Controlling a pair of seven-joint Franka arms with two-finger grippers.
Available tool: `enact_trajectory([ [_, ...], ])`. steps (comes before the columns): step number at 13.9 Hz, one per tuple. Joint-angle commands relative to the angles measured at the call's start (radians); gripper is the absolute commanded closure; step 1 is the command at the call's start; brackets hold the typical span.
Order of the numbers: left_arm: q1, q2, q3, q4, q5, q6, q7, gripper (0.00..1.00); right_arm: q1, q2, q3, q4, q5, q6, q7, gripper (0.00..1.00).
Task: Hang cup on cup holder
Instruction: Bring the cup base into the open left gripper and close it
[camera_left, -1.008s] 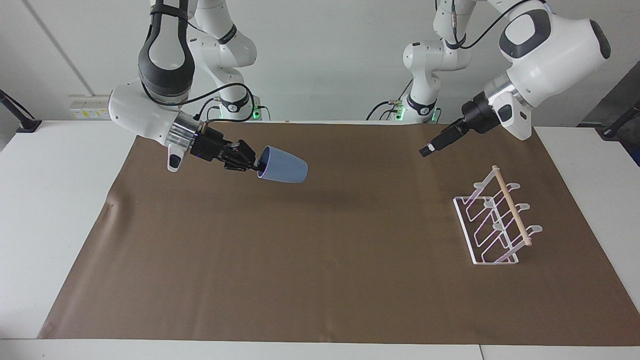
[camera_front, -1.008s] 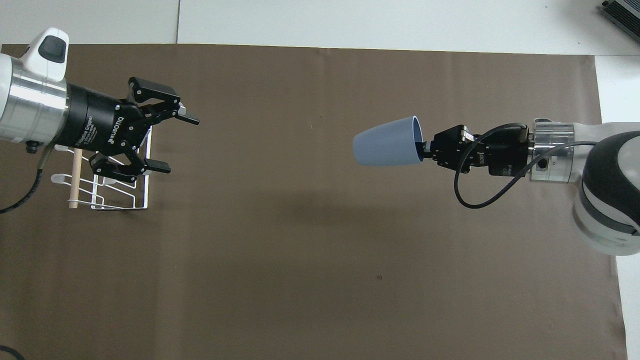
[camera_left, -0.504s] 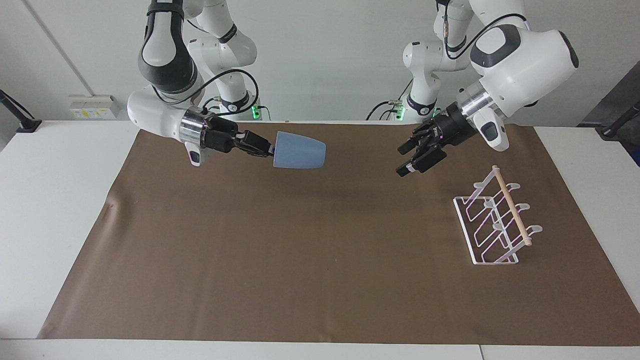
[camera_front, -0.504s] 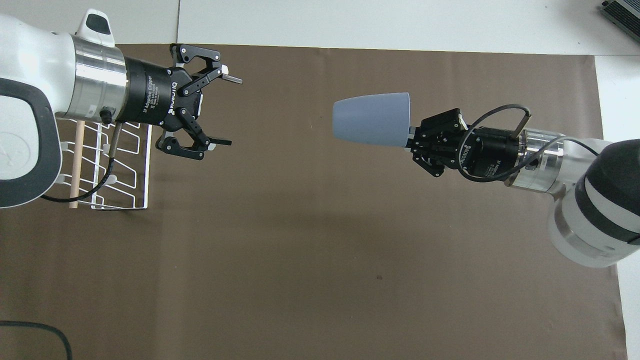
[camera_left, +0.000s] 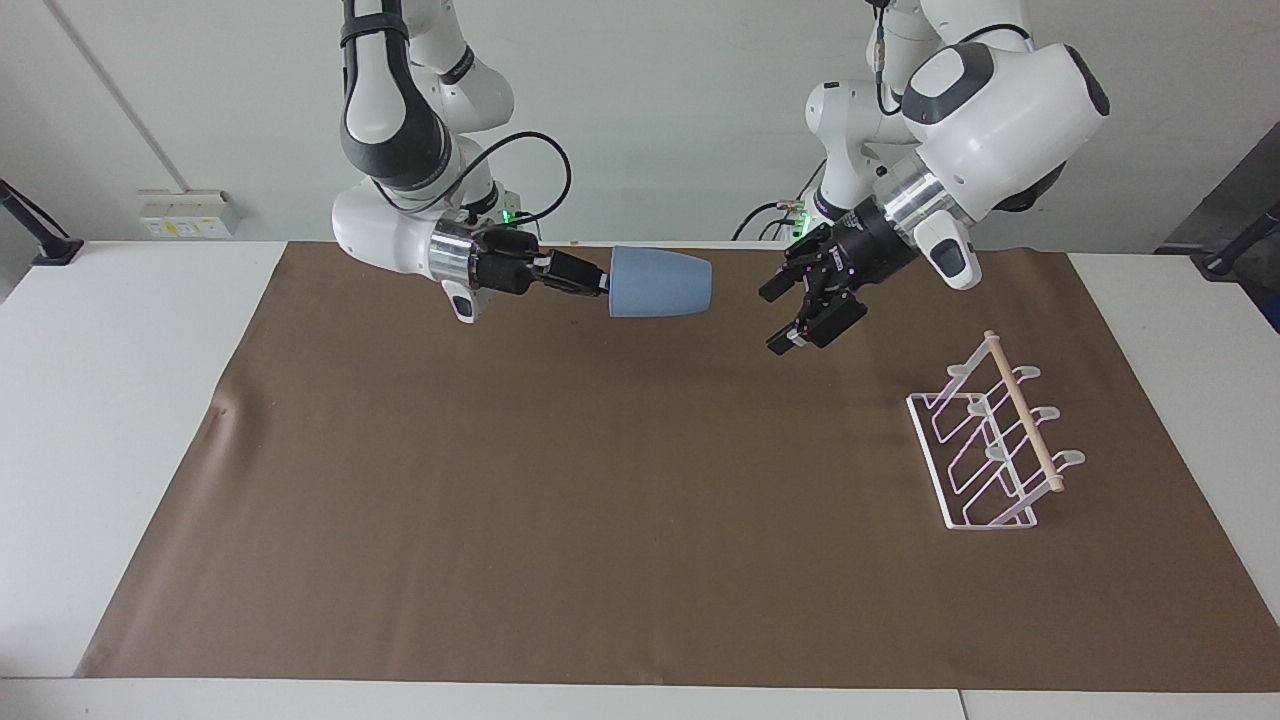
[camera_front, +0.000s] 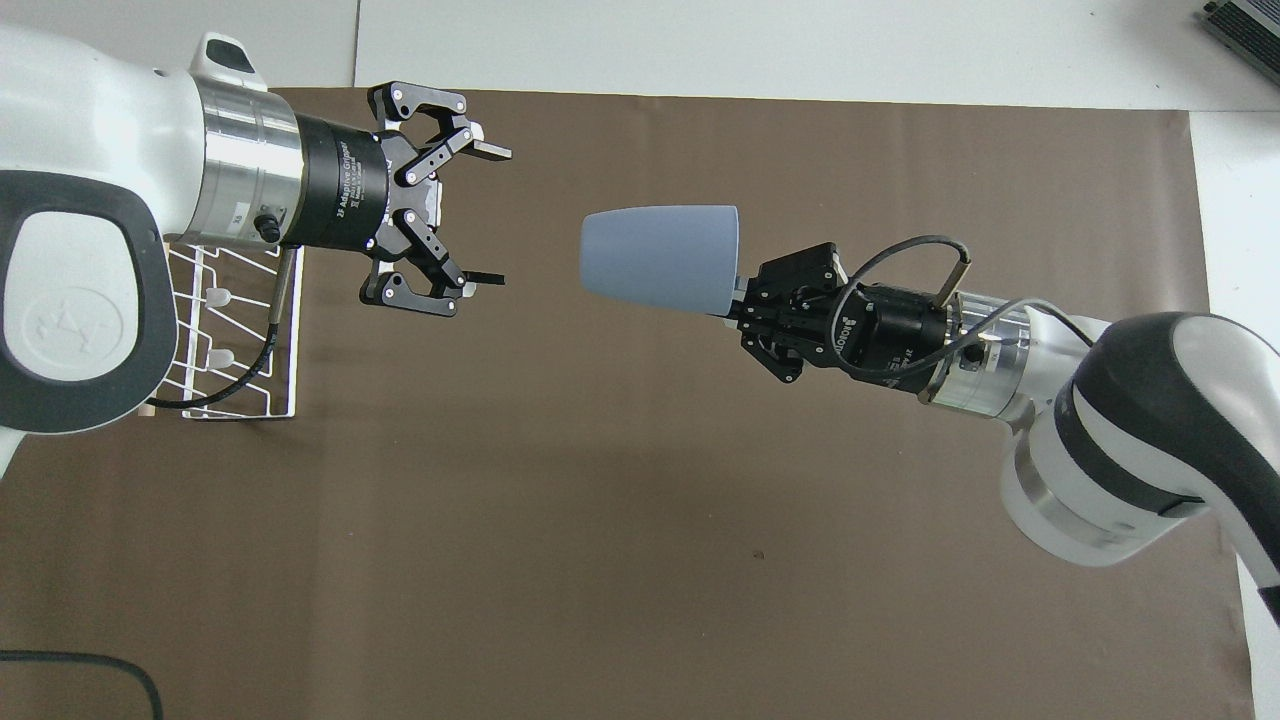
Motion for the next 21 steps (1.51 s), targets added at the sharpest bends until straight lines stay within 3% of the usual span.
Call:
enact_trajectory([
  [1, -0.009, -0.001, 0.004, 0.019, 0.007, 0.000, -0.069, 0.00, 0.003, -0.028, -0.001, -0.025, 0.027, -0.009, 0.013, 1.00],
  [10, -0.012, -0.033, 0.001, 0.014, 0.020, -0.010, -0.115, 0.00, 0.050, -0.029, 0.001, -0.026, 0.079, 0.024, 0.021, 1.00],
  [21, -0.103, -0.064, 0.004, -0.020, 0.020, -0.077, -0.218, 0.00, 0.106, -0.028, 0.001, -0.023, 0.108, 0.075, 0.008, 1.00],
])
